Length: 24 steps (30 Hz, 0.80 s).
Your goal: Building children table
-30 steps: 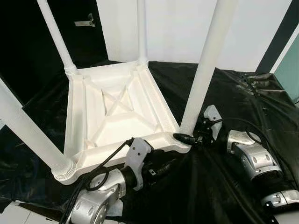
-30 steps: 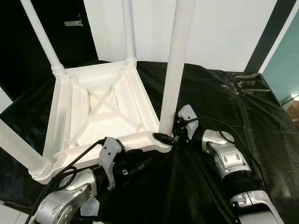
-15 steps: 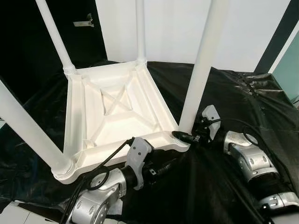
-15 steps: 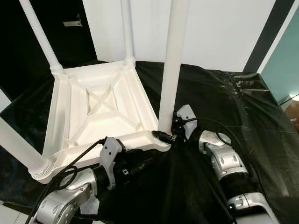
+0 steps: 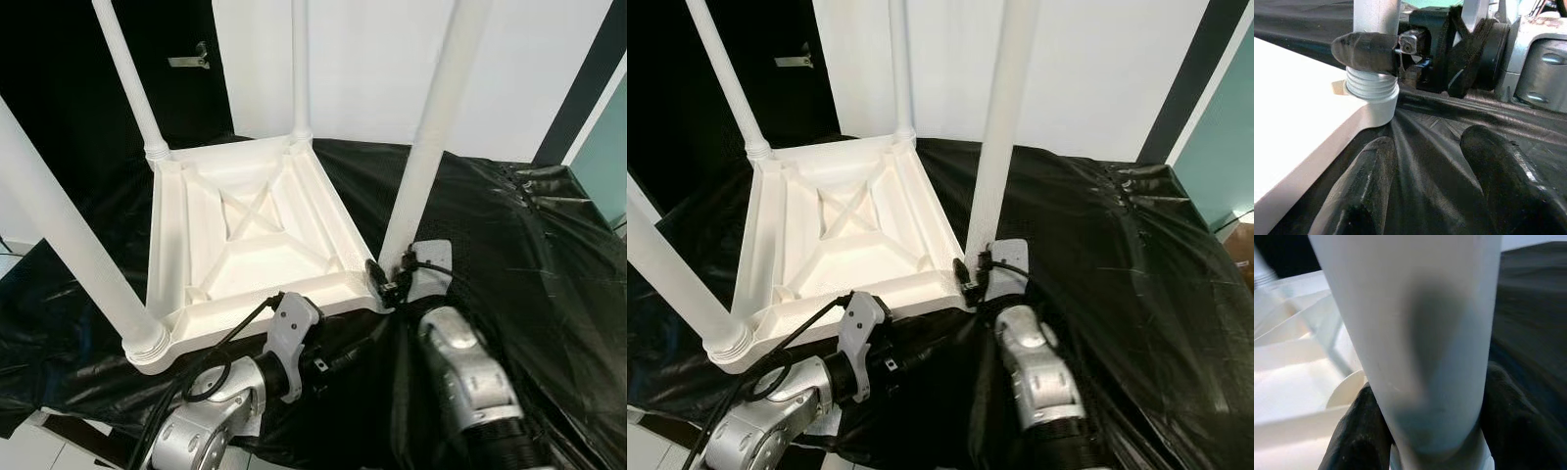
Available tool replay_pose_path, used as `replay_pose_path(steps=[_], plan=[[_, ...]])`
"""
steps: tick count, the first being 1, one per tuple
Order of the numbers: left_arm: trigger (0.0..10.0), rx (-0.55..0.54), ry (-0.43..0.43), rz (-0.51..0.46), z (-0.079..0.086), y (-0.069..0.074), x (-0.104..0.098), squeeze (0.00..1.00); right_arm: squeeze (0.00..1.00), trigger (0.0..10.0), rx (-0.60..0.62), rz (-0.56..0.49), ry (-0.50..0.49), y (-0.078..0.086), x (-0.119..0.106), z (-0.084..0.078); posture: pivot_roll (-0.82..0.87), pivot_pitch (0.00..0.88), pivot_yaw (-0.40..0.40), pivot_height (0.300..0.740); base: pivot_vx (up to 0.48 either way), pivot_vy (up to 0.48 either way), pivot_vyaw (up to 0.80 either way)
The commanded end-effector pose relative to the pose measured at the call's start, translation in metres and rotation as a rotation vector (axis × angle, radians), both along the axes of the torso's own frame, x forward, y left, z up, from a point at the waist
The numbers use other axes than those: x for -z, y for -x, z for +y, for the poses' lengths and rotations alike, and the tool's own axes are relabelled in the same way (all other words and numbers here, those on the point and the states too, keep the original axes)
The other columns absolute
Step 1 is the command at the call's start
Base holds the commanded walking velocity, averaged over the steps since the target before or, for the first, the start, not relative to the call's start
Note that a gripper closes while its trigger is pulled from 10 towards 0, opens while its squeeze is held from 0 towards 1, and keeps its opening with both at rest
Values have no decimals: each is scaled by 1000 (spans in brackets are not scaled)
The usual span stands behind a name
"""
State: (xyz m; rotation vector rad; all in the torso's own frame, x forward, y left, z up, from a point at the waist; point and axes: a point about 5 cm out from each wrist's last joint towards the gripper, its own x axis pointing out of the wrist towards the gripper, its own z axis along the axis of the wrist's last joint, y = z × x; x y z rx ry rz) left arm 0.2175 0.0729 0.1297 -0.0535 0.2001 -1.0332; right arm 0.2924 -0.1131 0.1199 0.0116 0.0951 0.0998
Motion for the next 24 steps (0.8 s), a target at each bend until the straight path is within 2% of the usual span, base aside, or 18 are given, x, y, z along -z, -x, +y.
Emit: replay_pose_path(steps=[1, 12, 13, 14, 19, 24], plan=[[10000, -1, -7, -7, 1, -2, 1, 0, 0, 10000, 62, 105, 1, 6, 19, -5, -29, 0, -37, 740, 0, 0, 0], [10000, 8, -8, -6, -2, -4, 0, 0, 0, 10000, 44, 50, -10, 8, 7, 2, -35, 0, -32, 740, 0, 0, 0], [10000, 7, -7, -6, -2, -4, 0, 0, 114, 10000, 44, 46, -4, 8, 6, 2, -36, 0, -31, 740, 0, 0, 0], [10000, 7, -7, -6, -2, -4, 0, 0, 1000, 10000, 45, 35, 3, 8, 5, 1, -35, 0, -31, 740, 0, 0, 0], [10000, 7, -7, -8, -2, -4, 0, 0, 1000, 10000, 25, 8, 5, 10, 2, -1, -36, 0, -31, 740, 0, 0, 0], [10000, 9, -6, -8, -3, -3, -1, 0, 1000, 10000, -65, -59, -5, 18, -2, -18, -40, 0, -31, 740, 0, 0, 0]])
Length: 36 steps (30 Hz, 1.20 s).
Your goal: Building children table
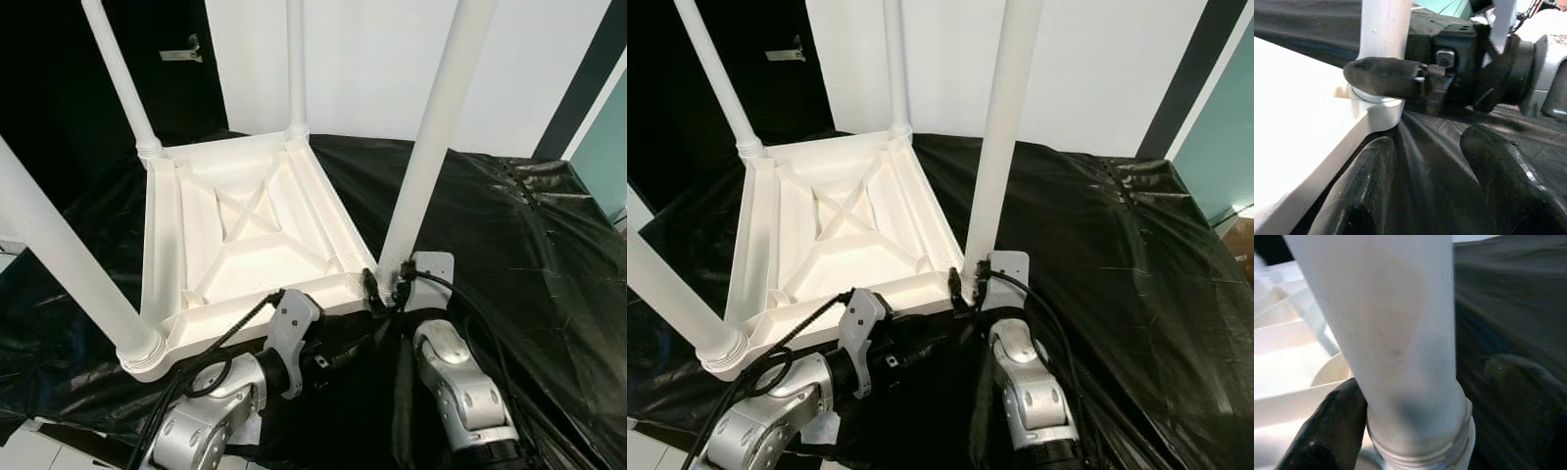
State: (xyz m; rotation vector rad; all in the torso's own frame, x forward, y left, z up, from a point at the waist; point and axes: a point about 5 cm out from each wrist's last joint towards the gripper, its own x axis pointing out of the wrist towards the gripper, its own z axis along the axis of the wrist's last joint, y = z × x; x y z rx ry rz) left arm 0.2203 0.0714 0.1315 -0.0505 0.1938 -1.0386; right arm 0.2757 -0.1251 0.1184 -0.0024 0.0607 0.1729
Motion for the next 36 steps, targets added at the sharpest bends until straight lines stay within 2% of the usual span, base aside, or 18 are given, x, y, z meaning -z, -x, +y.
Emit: replay_pose_path(steps=[1, 5, 6, 7, 10, 12, 15, 19, 21, 22, 23, 28, 29, 30, 31, 36], plan=[[10000, 4, -6, 0, -1, 0, 1, 0, 1000, 10000, -15, -25, -20, 2, -4, -9, -43, 0, -30, 740, 0, 0, 0], [10000, 5, -5, 1, -1, 0, 1, 0, 1000, 10000, -81, -34, -36, 3, -5, -17, -47, 0, -26, 740, 0, 0, 0], [10000, 7, -5, 1, -2, 0, 1, 0, 157, 10000, -136, -43, -32, 4, -6, -23, -47, 0, -24, 740, 0, 0, 0], [10000, 9, -5, 1, -2, 0, 0, 0, 0, 10000, -183, -41, -35, 3, -7, -29, -48, 0, -23, 740, 0, 0, 0], [10000, 11, -5, -1, -2, 0, 0, 0, 0, 10000, -305, -53, 0, -2, -14, -41, -50, 0, -21, 740, 0, 0, 0], [10000, 11, -5, -1, -2, 0, 0, 0, 0, 10000, -305, -53, 0, -2, -14, -41, -50, 0, -21, 740, 0, 0, 0], [10000, 13, -9, 0, -1, 1, 0, 0, 0, 10000, -420, -51, 49, -10, -19, -46, -48, 0, -18, 740, 0, 0, 0], [10000, 10, -11, 1, -1, 1, 0, 0, 0, 10000, -504, -39, 92, -15, -21, -46, -47, 0, -18, 740, 0, 0, 0], [10000, 8, -15, 0, 0, 0, 1, 0, 0, 10000, -591, -15, 136, -20, -21, -44, -43, 0, -20, 740, 0, 0, 0], [10000, 8, -15, 0, 0, 0, 1, 0, 0, 10000, -591, -15, 136, -20, -21, -44, -43, 0, -20, 740, 0, 0, 0], [10000, 5, -17, -2, 0, -1, 1, 0, 0, 10000, -665, 6, 162, -24, -21, -43, -41, 0, -20, 740, 0, 0, 0], [10000, 3, -18, -4, 0, -1, 1, 0, 0, 10000, -714, 19, 187, -26, -20, -42, -40, 0, -20, 740, 0, 0, 0], [10000, 3, -19, -5, 0, -2, 1, 0, 0, 8863, -738, 33, 202, -28, -19, -42, -38, 0, -20, 740, 0, 0, 0], [10000, 2, -19, -6, 0, -2, 1, 0, 0, 6235, -765, 40, 219, -31, -18, -42, -36, 0, -22, 740, 0, 0, 0], [10000, 1, -19, -7, 0, -2, 1, 0, 0, 0, -791, 49, 238, -35, -17, -42, -34, 0, -23, 740, 0, 0, 0], [10000, -3, -21, -11, -1, -3, 1, 0, 0, 0, -830, 60, 281, -41, -17, -44, -30, 0, -27, 740, 0, 0, 0]])
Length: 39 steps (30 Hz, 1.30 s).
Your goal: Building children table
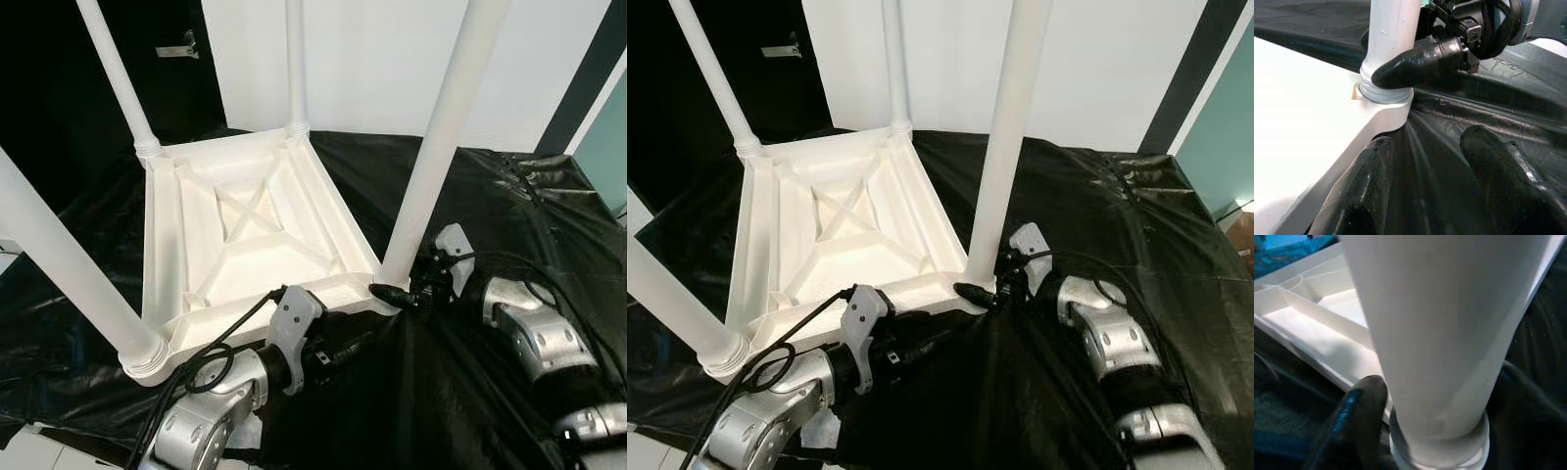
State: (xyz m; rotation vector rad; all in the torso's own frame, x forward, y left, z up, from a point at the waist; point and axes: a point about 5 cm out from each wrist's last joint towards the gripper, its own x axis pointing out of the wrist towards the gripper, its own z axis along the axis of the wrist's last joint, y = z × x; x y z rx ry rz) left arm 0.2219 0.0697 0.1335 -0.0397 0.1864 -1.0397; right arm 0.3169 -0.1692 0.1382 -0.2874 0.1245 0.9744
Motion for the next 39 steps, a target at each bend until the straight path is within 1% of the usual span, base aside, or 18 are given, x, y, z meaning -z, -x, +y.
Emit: replay_pose_path(steps=[1, 8, 9, 10, 11, 14, 15, 16, 18, 21, 26, 27, 30, 32, 33, 34, 36, 39], plan=[[10000, -6, -15, 0, 1, -1, 3, 0, 0, 0, -23, 11, 26, 0, 3, 0, -30, 0, -27, 740, 0, 0, 0], [10000, -11, -14, 2, 0, 0, 3, 0, 0, 0, -25, 35, 16, 3, 8, -2, -27, 0, -31, 740, 0, 0, 0], [10000, -11, -14, 3, 0, 0, 4, 0, 0, 3882, -12, 48, 14, 6, 11, -1, -30, 0, -28, 740, 0, 0, 0], [10000, -11, -14, 3, 0, 0, 4, 0, 0, 3882, -12, 48, 14, 6, 11, -1, -30, 0, -28, 740, 0, 0, 0], [10000, -9, -14, 4, 0, 1, 4, 0, 0, 10000, 12, 54, 2, 6, 14, -1, -32, 0, -27, 740, 0, 0, 0], [10000, -5, -16, 4, 0, 1, 4, 0, 0, 10000, 88, 26, 2, 4, 17, -2, -35, 0, -26, 740, 0, 0, 0], [10000, -4, -16, 4, 0, 1, 4, 0, 0, 10000, 148, 19, -1, 3, 18, -2, -36, 0, -26, 740, 0, 0, 0], [10000, -4, -16, 4, 0, 1, 4, 0, 0, 10000, 148, 19, -1, 3, 18, -2, -36, 0, -26, 740, 0, 0, 0], [10000, -2, -16, 5, -1, 2, 4, 0, 0, 10000, 249, 16, -14, 1, 20, -1, -40, 0, -23, 740, 0, 0, 0], [10000, 4, -17, 7, -2, 2, 4, 0, 0, 10000, 423, 42, -70, 6, 26, 8, -46, 0, -20, 740, 0, 0, 0], [10000, 14, -19, 11, -2, 2, 4, 0, 0, 10000, 610, 60, -114, 15, 34, 27, -59, 0, -11, 740, 0, 0, 0], [10000, 14, -19, 11, -2, 2, 4, 0, 0, 10000, 610, 60, -114, 15, 34, 27, -59, 0, -11, 740, 0, 0, 0], [10000, 19, -20, 13, -2, 1, 4, 0, 0, 10000, 714, 61, -129, 19, 38, 35, -60, 0, -11, 740, 0, 0, 0], [10000, 20, -20, 13, -2, 1, 5, 0, 0, 10000, 845, 47, -153, 22, 39, 39, -60, 0, -11, 740, 0, 0, 0], [10000, 20, -20, 13, -2, 1, 5, 0, 0, 10000, 845, 47, -153, 22, 39, 39, -60, 0, -11, 740, 0, 0, 0], [10000, 22, -20, 15, -2, 1, 5, 0, 0, 10000, 915, 50, -185, 25, 39, 45, -55, 0, -14, 740, 0, 0, 0], [10000, 22, -19, 19, -2, 2, 5, 0, 0, 10000, 935, 63, -214, 28, 38, 56, -55, 0, -14, 740, 0, 0, 0], [10000, 22, -17, 25, -3, 2, 6, 0, 0, 10000, 944, 70, -237, 30, 34, 57, -51, 0, -21, 740, 0, 0, 0]])
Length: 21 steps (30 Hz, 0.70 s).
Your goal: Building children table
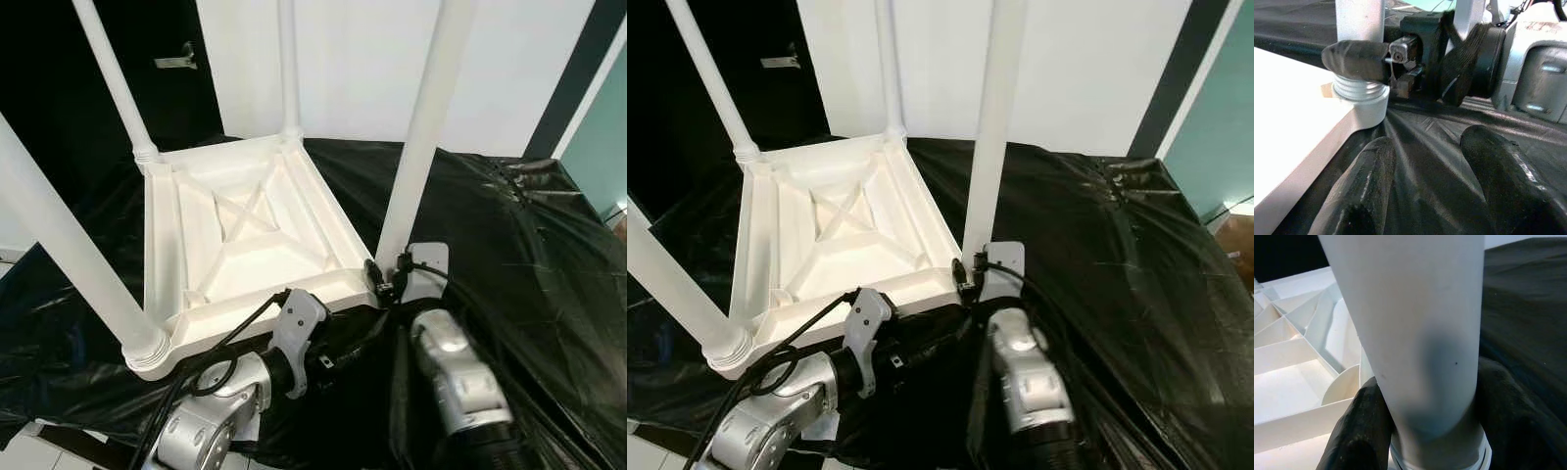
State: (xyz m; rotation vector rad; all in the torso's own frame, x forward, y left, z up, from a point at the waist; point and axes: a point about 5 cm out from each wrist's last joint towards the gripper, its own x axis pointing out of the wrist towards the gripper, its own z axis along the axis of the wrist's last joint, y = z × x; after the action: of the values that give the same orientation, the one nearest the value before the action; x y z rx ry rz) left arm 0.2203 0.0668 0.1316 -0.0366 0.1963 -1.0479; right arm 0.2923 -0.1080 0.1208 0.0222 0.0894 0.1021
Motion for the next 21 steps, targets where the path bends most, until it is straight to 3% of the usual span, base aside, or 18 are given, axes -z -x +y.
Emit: replay_pose_path(steps=[1, 10, 11, 15, 18, 21], plan=[[10000, 12, -10, 20, 0, 1, 4, 0, 0, 10000, 54, 96, -14, 7, 16, -5, -51, 0, -21, 740, 0, 0, 0], [10000, 4, -10, 17, -1, 1, 4, 0, 0, 10000, 24, 74, -19, 9, 11, 5, -40, 0, -30, 740, 0, 0, 0], [10000, 3, -10, 18, -1, 1, 4, 0, 1000, 10000, 16, 66, -13, 10, 9, 6, -39, 0, -31, 740, 0, 0, 0], [10000, 2, -11, 17, -1, 1, 4, 0, 1000, 10000, -45, -8, 17, 11, 1, 3, -35, 0, -30, 740, 0, 0, 0], [10000, 2, -13, 16, 0, 1, 3, 0, 1000, 10000, -114, -53, -12, 18, 0, -15, -37, 0, -25, 740, 0, 0, 0], [10000, 2, -13, 16, 1, 1, 3, 0, 1000, 10000, -148, -58, -22, 20, 0, -21, -44, 0, -21, 740, 0, 0, 0]])
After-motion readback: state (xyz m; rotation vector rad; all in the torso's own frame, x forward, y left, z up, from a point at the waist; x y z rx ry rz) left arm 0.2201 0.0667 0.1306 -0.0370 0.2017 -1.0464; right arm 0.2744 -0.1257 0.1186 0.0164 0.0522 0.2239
